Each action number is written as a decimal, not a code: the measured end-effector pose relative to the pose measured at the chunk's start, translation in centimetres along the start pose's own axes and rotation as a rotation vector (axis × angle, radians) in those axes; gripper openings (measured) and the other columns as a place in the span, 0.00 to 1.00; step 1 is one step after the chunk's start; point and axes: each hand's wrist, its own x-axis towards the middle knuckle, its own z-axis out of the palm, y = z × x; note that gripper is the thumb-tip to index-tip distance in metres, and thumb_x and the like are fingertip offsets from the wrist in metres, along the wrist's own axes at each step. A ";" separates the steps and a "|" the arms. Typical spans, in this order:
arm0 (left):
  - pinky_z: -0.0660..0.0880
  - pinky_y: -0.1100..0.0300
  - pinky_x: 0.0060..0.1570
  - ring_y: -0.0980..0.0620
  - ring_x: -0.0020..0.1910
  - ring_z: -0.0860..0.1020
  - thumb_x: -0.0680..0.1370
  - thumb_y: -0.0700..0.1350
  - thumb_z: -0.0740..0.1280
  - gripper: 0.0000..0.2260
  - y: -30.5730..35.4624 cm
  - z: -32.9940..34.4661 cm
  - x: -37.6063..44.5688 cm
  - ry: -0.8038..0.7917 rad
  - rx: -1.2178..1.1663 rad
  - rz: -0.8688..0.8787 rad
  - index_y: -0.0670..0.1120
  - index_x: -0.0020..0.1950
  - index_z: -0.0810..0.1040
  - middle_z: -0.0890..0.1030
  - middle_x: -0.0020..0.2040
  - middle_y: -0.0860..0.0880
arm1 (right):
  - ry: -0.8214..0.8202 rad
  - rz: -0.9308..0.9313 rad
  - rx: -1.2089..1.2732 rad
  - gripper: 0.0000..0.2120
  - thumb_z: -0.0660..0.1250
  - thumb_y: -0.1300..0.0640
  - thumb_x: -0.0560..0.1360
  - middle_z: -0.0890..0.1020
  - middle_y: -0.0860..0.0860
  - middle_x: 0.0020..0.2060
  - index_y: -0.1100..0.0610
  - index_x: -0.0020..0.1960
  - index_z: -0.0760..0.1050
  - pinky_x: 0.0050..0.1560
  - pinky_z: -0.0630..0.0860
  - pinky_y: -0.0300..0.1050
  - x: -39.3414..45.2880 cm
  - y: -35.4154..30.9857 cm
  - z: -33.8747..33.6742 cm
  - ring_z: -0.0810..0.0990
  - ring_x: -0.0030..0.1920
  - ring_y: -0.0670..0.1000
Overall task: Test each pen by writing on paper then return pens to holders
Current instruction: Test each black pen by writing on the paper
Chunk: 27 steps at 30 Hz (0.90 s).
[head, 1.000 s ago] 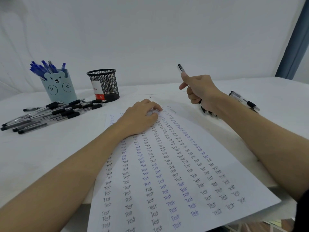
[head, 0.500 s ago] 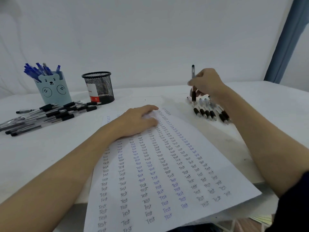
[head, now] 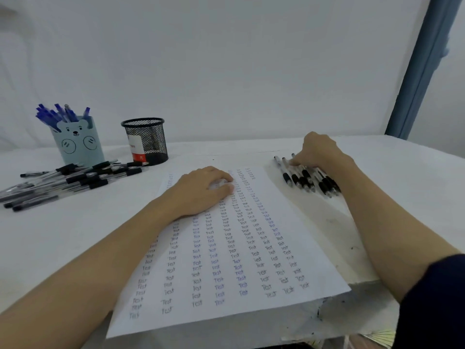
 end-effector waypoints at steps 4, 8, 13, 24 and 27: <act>0.62 0.59 0.65 0.55 0.66 0.67 0.81 0.53 0.57 0.16 0.0 -0.1 0.1 -0.023 -0.033 0.001 0.53 0.67 0.72 0.69 0.68 0.55 | 0.011 -0.005 0.018 0.19 0.67 0.63 0.71 0.63 0.52 0.25 0.58 0.29 0.58 0.28 0.58 0.38 0.6 0.0 0.3 0.61 0.26 0.50; 0.61 0.65 0.60 0.56 0.68 0.66 0.81 0.50 0.57 0.16 -0.3 -0.5 -0.4 -0.037 -0.111 -0.003 0.53 0.69 0.69 0.67 0.70 0.55 | 0.201 -0.055 0.001 0.05 0.64 0.62 0.71 0.79 0.61 0.37 0.65 0.42 0.75 0.36 0.70 0.41 -0.2 -1.1 -0.3 0.79 0.38 0.58; 0.61 0.63 0.61 0.59 0.65 0.66 0.81 0.51 0.56 0.13 -3.6 -3.1 -3.1 0.017 -0.048 -0.077 0.57 0.65 0.71 0.69 0.68 0.58 | 0.213 -0.406 0.116 0.09 0.65 0.55 0.75 0.79 0.53 0.38 0.61 0.45 0.79 0.39 0.69 0.42 -2.7 -7.6 -1.1 0.78 0.43 0.57; 0.64 0.65 0.58 0.61 0.60 0.71 0.80 0.46 0.60 0.10 -12.1 -10.0 -18.0 0.267 0.052 -0.358 0.58 0.58 0.76 0.75 0.60 0.61 | -0.193 -1.011 -0.147 0.14 0.58 0.63 0.76 0.80 0.58 0.55 0.65 0.56 0.78 0.55 0.75 0.49 -7.7 -27.1 5.4 0.77 0.53 0.59; 0.63 0.70 0.55 0.60 0.59 0.71 0.80 0.45 0.60 0.09 -13.4 -10.6 -20.1 0.285 0.070 -0.402 0.56 0.57 0.76 0.75 0.59 0.59 | -0.198 -1.057 -0.133 0.16 0.58 0.63 0.75 0.79 0.59 0.57 0.63 0.59 0.77 0.58 0.74 0.49 -8.7 -29.4 8.1 0.75 0.58 0.59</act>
